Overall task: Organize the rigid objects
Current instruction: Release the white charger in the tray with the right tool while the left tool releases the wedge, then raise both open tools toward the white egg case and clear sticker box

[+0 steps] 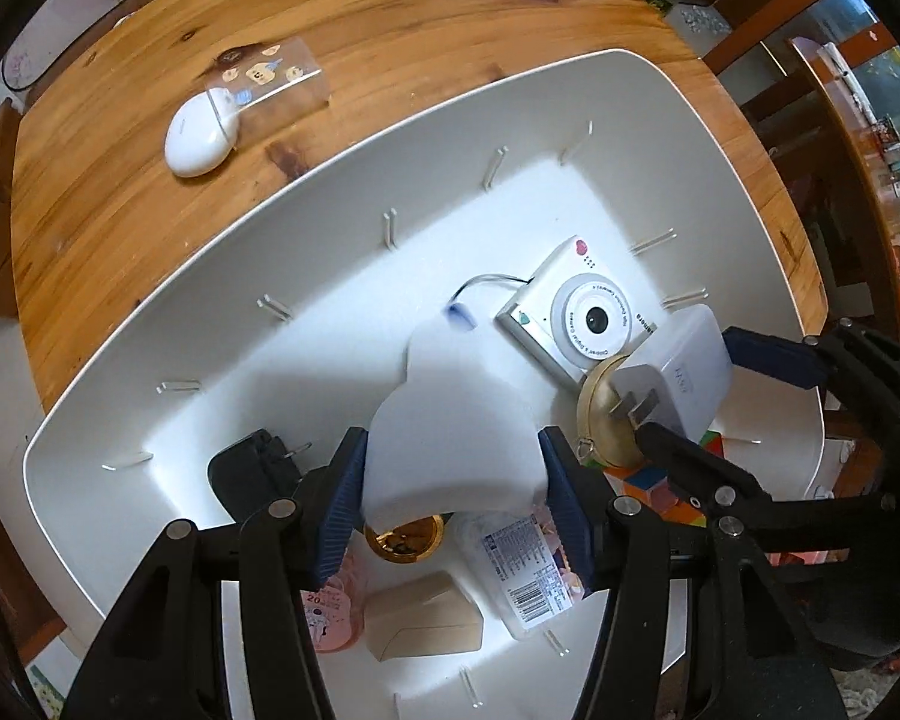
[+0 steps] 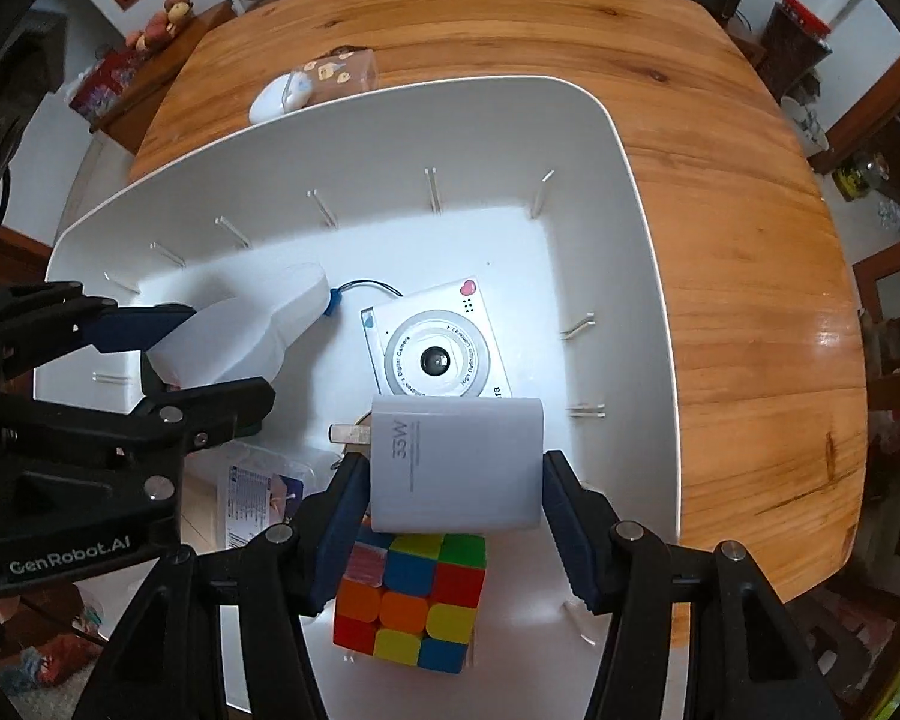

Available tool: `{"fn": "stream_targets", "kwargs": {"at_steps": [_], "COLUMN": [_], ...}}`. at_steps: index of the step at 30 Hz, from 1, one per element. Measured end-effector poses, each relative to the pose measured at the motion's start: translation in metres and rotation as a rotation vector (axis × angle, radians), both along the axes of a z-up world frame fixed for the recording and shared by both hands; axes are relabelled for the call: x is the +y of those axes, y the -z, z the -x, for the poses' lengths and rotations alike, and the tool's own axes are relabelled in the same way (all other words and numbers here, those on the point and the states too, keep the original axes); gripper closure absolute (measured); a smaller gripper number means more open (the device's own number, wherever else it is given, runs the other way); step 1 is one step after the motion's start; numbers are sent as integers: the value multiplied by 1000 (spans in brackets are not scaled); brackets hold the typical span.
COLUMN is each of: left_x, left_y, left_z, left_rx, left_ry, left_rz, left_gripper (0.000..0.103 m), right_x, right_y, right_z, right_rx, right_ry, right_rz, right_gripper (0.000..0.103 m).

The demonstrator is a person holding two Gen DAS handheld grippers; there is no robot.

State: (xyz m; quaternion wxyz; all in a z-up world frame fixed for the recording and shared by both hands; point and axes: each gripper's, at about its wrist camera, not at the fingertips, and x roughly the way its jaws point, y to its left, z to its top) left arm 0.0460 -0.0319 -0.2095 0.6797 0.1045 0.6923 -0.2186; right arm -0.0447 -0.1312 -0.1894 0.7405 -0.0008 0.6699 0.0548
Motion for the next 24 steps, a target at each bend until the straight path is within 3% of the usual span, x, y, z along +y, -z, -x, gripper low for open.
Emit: {"fn": "stream_targets", "kwargs": {"at_steps": [6,14,24], "left_x": [6,21,9], "left_y": [-17,-46,-76], "left_z": [3,7,9], "left_rx": [-41,-94,-191], "left_ry": [-3,-19,-3], "left_rz": [9,31,34], "left_gripper": [32,32,32], "right_x": [1,6,14], "right_y": [-6,-21,-39], "right_z": [2,-5,-9], "right_rx": [-12,-37,-79], "right_ry": [-18,-39,-82], "right_rz": [-15,-32,-37], "right_gripper": [36,36,36]}}
